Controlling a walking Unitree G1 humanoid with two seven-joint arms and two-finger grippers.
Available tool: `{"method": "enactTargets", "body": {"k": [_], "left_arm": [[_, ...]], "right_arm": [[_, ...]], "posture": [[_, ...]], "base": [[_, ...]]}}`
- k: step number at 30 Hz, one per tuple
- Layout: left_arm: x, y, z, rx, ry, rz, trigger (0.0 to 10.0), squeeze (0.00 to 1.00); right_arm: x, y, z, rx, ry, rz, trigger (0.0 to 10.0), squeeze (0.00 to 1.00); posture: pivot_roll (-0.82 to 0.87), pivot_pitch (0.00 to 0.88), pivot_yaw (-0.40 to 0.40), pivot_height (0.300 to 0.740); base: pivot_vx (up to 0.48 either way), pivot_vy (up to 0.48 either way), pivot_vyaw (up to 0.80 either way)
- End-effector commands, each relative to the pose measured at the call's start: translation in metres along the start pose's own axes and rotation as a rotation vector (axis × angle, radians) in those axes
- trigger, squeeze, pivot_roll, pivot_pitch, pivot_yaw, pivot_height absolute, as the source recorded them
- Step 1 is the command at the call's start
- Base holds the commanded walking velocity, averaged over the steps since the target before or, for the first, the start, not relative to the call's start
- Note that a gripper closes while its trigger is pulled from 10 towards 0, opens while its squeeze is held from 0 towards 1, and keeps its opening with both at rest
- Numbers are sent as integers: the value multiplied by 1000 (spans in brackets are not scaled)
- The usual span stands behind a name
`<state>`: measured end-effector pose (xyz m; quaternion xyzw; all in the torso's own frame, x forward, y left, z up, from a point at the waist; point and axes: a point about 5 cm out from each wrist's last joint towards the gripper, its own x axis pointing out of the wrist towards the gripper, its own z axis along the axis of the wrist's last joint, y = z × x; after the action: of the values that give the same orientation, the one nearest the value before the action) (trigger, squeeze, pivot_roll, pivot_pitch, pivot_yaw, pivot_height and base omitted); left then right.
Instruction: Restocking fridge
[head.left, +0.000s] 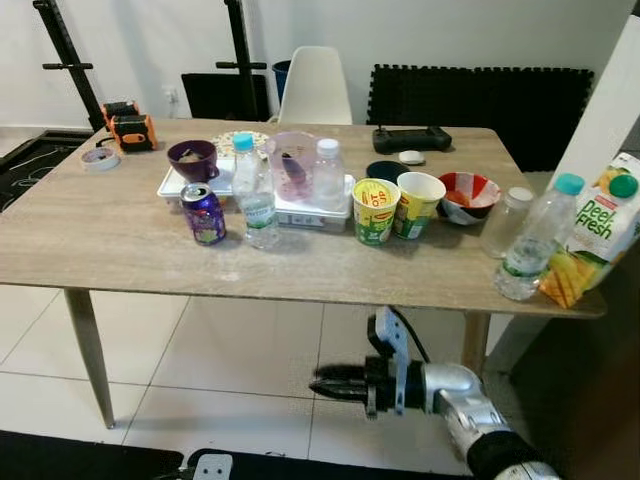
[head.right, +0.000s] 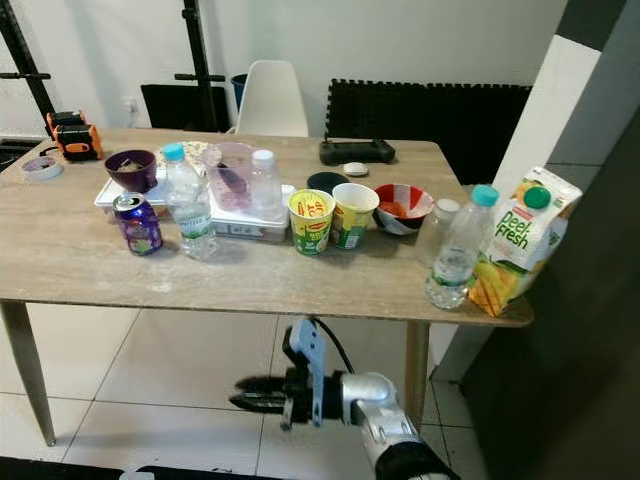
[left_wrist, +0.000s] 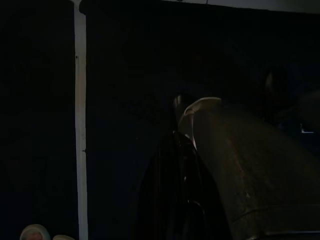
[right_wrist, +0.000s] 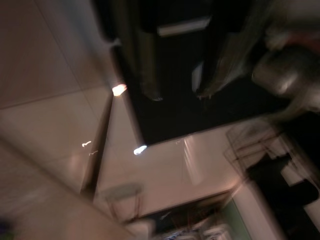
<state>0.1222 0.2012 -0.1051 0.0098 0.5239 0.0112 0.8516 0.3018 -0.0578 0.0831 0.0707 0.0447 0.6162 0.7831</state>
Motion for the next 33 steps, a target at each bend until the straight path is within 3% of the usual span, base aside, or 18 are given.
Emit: {"method": "enactTargets", "body": {"k": [1,2,3,4,8,10,11,12,14,15,17,19,20,28,33], "left_arm": [[-2,3,-10,5,39,9,10000,0],[-2,2,-10,6,39,9,10000,0],[-2,2,-10,6,39,9,10000,0],[-2,1,-12,6,41,7,10000,0],[-2,1,-12,6,42,6,10000,0],[-2,-2,-15,0,46,3,10000,0],[-2,-2,-15,0,46,3,10000,0],[-3,-4,-18,-7,49,1,10000,0],[-3,-4,-19,-11,51,0,10000,0],[-4,-5,-22,-13,56,0,10000,0],[-5,-6,-26,-16,63,0,10000,0],[-5,-6,-26,-16,63,0,10000,0],[-6,-5,-30,-21,70,3,10000,0],[-8,-2,-36,-33,74,13,10000,0],[-9,-2,-39,-40,72,15,10000,0]], "right_arm": [[8,-21,35,-43,-117,-140,10000,1000],[15,-30,55,-88,-142,-198,10000,1000],[15,-30,55,-88,-142,-198,10000,1000],[25,-38,84,-177,-148,-253,10000,1000],[29,-40,93,-213,-148,-261,10000,1000],[37,-44,111,-321,-94,-323,10000,1000],[37,-44,111,-321,-94,-323,10000,1000],[43,-48,118,-419,-7,-380,10000,1000],[46,-48,117,-465,49,-389,10000,1000],[49,-50,116,-524,126,-407,10000,47],[52,-53,116,-598,210,-443,10000,0],[52,-53,116,-598,210,-443,10000,0],[52,-58,122,-679,278,-502,10000,0],[45,-68,128,-827,448,-559,10000,0],[35,-75,130,-847,487,-608,10000,0]], "posture": [[-65,0,-36,740],[-65,0,-39,740],[-65,0,-39,740],[-63,0,-42,740],[-59,0,-48,740],[-46,0,-64,740],[-46,0,-64,740],[-41,0,-70,740],[-39,0,-73,740],[-35,0,-75,740],[-29,4,-79,740],[-29,4,-79,740],[-22,17,-83,740],[-8,44,-104,740],[2,62,-108,740]], "base": [[0,0,0],[0,0,0],[0,0,0],[0,0,0],[0,0,0],[0,0,0],[0,0,0],[0,0,0],[0,0,0],[0,0,0],[0,0,0],[0,0,0],[0,0,0],[0,0,0],[0,0,0]]}}
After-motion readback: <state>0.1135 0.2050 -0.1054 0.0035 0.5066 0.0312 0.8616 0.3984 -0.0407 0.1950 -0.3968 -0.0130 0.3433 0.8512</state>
